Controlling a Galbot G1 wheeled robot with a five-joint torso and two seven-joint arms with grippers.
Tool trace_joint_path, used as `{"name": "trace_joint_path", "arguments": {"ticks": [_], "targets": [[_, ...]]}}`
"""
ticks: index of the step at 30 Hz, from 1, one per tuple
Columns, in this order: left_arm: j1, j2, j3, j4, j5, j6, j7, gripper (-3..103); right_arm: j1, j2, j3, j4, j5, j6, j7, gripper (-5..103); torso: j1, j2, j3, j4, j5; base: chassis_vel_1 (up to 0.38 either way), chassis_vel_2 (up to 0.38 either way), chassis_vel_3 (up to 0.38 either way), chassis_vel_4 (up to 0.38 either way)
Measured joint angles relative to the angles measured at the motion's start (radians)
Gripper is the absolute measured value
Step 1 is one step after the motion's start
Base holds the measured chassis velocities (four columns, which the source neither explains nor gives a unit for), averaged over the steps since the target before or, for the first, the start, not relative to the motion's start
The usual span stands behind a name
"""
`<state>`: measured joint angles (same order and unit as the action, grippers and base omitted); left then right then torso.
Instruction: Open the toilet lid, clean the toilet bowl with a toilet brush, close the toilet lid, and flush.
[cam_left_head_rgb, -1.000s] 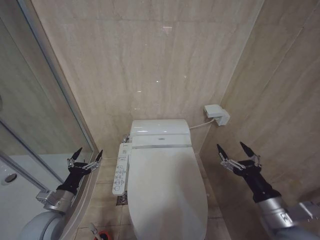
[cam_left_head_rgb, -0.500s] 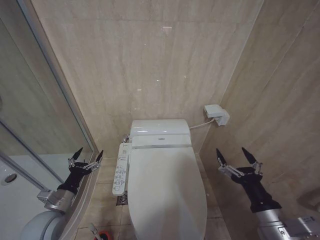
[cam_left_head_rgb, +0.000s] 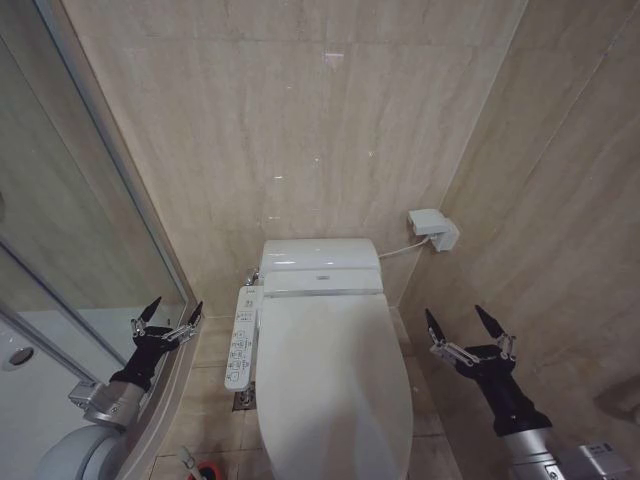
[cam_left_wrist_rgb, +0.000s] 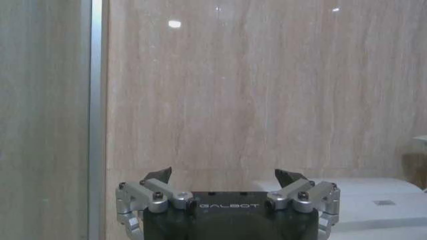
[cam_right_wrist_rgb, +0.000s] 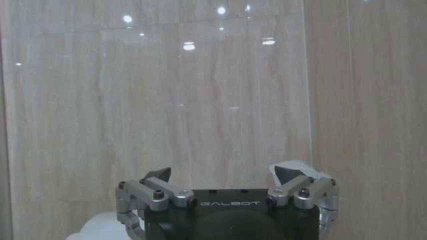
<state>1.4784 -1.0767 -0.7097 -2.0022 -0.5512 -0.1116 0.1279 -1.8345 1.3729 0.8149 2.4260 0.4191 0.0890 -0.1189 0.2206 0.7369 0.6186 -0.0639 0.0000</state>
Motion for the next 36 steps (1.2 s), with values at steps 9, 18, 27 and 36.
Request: {"name": "trace_joint_path", "arguments": {"ticks": [9,18,27,36], "targets": [[0.001,0.023,-0.007,0.000,0.000,-0.003,0.001,100,0.001,-0.003,0.002,-0.001,0.003,0.000,0.003,100,0.000,0.000,0.000,0.0001,0.0000,0.000,0.000,0.000,0.000],[-0.149,0.144,0.069,0.135,-0.061,-0.023,0.003,100,0.001,-0.003,0.002,-0.002,0.004,-0.001,0.004,100,0.000,0.000,0.000,-0.0002,0.0000,0.000,0.000,0.000,0.000],[-0.385,0.190,0.215,0.390,-0.090,-0.054,0.049,100,0.002,-0.003,0.002,-0.002,0.005,-0.002,0.005,100,0.000,0.000,0.000,-0.0005,-0.0002,0.000,0.000,0.000,0.000],[-0.618,0.203,0.350,0.661,-0.108,-0.098,0.160,100,0.002,-0.004,0.003,-0.002,0.005,-0.002,0.005,100,0.000,0.000,0.000,-0.0004,-0.0001,0.000,0.000,0.000,0.000]]}}
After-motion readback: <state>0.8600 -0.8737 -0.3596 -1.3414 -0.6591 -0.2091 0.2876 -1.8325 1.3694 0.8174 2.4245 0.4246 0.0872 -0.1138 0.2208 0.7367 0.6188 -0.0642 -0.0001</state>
